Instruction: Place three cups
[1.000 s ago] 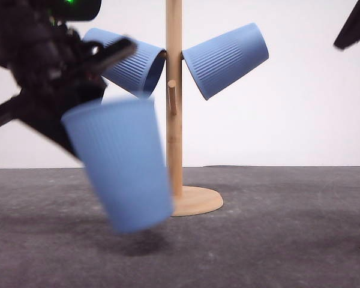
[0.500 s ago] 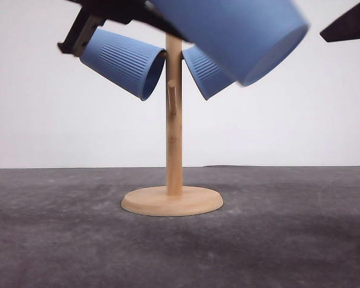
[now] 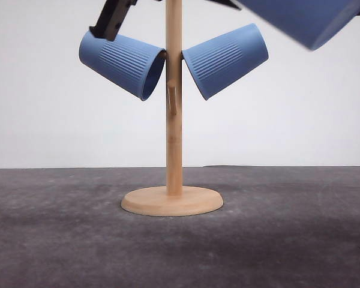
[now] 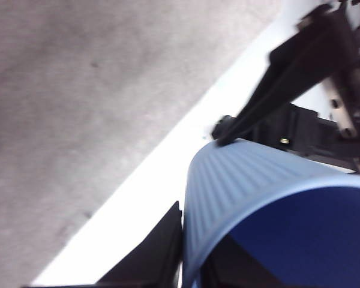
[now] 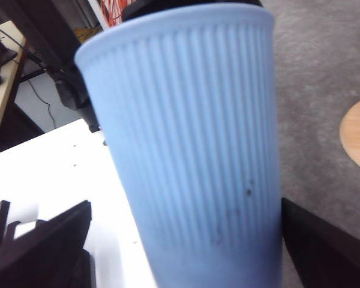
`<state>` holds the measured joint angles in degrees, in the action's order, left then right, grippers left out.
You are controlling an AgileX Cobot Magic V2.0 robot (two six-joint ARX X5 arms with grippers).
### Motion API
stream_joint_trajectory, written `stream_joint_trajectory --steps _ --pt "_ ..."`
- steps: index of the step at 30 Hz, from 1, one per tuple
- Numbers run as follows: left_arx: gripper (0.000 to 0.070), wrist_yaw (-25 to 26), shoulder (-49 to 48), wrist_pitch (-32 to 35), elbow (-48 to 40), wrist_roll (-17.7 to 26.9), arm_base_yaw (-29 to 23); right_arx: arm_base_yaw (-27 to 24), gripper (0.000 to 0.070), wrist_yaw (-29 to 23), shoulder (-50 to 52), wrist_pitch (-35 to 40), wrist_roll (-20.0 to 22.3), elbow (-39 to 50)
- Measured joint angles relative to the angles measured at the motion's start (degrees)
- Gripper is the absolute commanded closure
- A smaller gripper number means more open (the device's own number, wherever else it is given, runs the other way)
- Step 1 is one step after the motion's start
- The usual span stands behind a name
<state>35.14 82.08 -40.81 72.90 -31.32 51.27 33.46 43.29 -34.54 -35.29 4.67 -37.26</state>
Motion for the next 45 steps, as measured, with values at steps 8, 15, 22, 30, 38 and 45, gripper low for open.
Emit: stream_joint_trajectory --steps 8,15,22,30,38,45 --pt "0.0696 -0.1 0.0 1.6 0.0 -1.6 2.1 1.0 0.0250 -1.4 0.0 -0.1 -0.8 0.0" --pt "0.0655 0.4 0.0 1.6 0.0 -2.3 2.4 1.0 0.0251 -1.2 0.2 -0.7 -2.1 0.0" --pt "0.0359 2.3 0.0 2.1 0.0 -2.4 2.4 1.0 0.0251 -1.5 0.2 -4.8 -4.2 0.0" --pt "0.0257 5.5 0.0 0.0 0.1 0.3 -2.1 1.0 0.0251 -1.5 0.1 -10.4 -9.2 0.0" --pt "0.0259 5.3 -3.1 -11.4 0.2 9.9 -10.8 1.0 0.0251 -1.2 -0.1 -11.1 -20.0 0.0" --pt "0.0258 -1.4 -13.2 -14.0 0.2 15.9 -19.0 0.9 0.0250 6.3 -6.7 -1.2 -36.2 0.0"
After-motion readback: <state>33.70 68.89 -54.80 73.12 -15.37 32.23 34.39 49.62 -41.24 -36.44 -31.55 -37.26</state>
